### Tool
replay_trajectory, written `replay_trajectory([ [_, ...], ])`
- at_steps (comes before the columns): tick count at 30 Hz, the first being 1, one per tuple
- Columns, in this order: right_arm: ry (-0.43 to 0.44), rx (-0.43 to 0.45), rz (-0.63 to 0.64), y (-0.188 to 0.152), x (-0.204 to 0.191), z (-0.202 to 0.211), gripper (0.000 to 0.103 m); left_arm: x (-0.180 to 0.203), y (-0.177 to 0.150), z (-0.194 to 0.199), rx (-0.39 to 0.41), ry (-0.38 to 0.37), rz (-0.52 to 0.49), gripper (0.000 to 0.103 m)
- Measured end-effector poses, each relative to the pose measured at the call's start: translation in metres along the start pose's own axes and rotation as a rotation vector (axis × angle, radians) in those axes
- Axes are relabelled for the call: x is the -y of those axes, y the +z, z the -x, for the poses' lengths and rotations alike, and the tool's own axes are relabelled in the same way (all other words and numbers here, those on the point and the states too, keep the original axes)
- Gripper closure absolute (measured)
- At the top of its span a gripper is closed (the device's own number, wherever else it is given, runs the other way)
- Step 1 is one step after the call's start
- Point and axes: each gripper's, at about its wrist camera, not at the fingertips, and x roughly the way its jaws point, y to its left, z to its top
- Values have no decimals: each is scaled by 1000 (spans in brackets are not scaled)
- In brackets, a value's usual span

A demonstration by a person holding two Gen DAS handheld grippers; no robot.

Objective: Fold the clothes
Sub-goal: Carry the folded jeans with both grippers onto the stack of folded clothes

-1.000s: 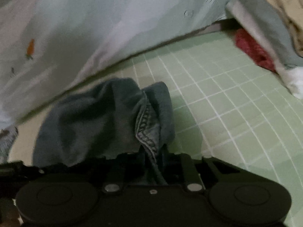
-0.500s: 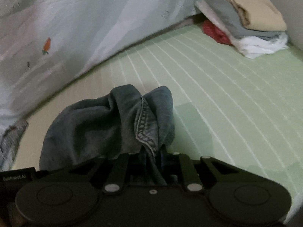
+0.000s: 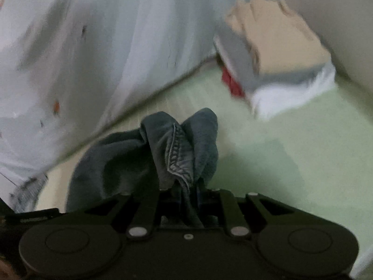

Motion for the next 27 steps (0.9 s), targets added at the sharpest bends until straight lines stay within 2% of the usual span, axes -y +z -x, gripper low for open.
replay_trajectory([
  [4,35,95,67,72,51,13,91,69,26,-54,65,-66,-10,68],
  [10,10,284,134,179,107,15,91,170,101,-140,143,-157,-172,68],
  [12,-22,354,135,211,122,8,91,200,128,-170,168,-165,-242,60],
  [13,-64,378,154,224,127,-1,90,210,138,-187,178,-139,-280,56],
  [14,-121,397,185,236,130,-13,85,219,149,-204,188,-113,-318,47],
  [15,-178,397,223,245,134,-29,81,226,156,-225,183,-66,-347,42],
  [16,-224,364,235,251,141,-51,71,227,160,-243,150,-6,-362,40],
  [17,-262,318,227,256,150,-74,66,227,164,-260,115,53,-376,39],
  [18,-300,273,219,260,159,-97,66,226,164,-272,70,110,-399,39],
  [20,-314,228,200,261,170,-116,66,220,157,-271,59,149,-454,38],
  [21,-297,236,192,258,172,-116,66,216,152,-263,69,133,-479,32],
  [23,-254,277,180,253,172,-104,53,208,144,-248,75,122,-492,26],
  [27,-240,311,172,244,163,-78,49,208,130,-221,109,152,-489,23],
])
